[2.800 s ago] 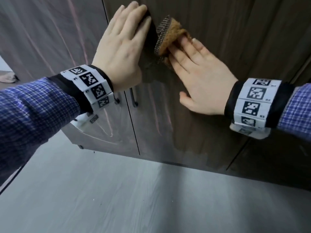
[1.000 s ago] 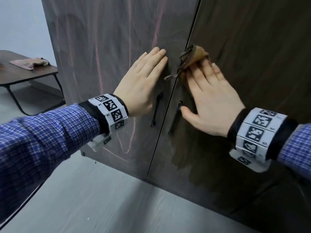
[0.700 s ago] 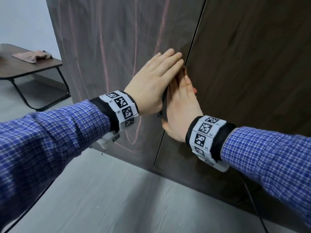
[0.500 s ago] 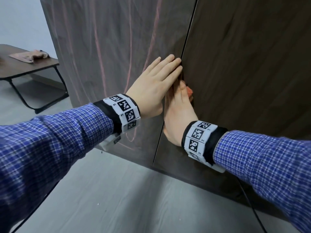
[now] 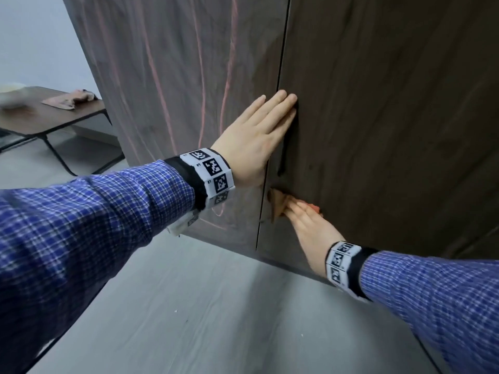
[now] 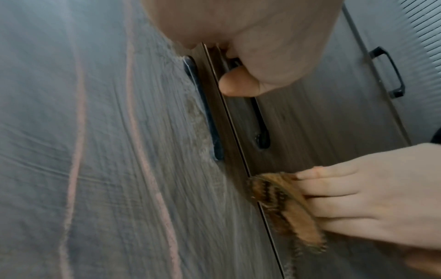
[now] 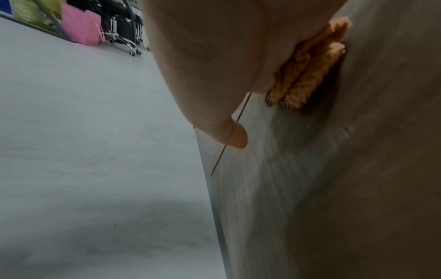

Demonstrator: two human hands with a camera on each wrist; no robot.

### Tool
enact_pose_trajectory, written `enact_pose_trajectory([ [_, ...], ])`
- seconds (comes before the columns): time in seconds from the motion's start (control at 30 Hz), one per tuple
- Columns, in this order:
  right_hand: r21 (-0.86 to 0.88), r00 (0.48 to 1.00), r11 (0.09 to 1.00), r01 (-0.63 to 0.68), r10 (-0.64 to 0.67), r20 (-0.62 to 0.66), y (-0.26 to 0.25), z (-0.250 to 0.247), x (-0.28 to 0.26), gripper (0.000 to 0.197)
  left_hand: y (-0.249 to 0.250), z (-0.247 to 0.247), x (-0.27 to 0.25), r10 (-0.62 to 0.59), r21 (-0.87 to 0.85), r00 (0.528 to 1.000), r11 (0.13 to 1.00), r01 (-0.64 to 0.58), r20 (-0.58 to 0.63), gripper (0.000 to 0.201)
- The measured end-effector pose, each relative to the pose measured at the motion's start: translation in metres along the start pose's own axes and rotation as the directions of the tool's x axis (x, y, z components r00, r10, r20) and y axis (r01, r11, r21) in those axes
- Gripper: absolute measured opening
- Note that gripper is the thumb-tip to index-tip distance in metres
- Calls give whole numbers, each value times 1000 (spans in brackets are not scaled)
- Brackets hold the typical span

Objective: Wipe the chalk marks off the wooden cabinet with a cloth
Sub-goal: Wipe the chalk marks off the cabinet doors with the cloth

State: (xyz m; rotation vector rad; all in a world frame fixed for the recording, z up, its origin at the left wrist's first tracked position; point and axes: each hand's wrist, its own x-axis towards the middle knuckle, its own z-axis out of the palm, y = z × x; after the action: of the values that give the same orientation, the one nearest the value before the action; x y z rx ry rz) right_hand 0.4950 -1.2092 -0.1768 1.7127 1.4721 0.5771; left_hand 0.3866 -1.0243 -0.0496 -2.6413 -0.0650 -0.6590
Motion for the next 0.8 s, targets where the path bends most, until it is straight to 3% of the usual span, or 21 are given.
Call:
enact_pose_trajectory([
  [0.13,102,1000,995,-6,8,-19,35,20,-37,84,10,-1,6,-24,0,999,1000,24,-40,99],
  [0.23,160,995,987,-19,35,-98,56,6,-31,93,15,2,14,7,21,997,1000,-5,-73,100],
  [0.33,238,989,971,15,21,-148,43,-9,-4,98,24,7,15,-14,77,998,997,19,-68,96],
  [0.43,201,987,977,69,-38,-155,8,-8,28,87,31,11,13,-46,158,999,986,48,-15,100],
  [0.57,78,982,982,173,-166,-85,-23,24,32,75,31,15,13,-46,192,998,980,51,-34,96],
  [0.7,-43,934,938,344,-338,111,-23,91,-17,64,32,20,13,-56,188,997,980,64,-51,94],
  [0.8,-125,911,913,389,-361,197,-12,117,-42,65,37,23,14,-73,158,995,984,83,-68,90],
])
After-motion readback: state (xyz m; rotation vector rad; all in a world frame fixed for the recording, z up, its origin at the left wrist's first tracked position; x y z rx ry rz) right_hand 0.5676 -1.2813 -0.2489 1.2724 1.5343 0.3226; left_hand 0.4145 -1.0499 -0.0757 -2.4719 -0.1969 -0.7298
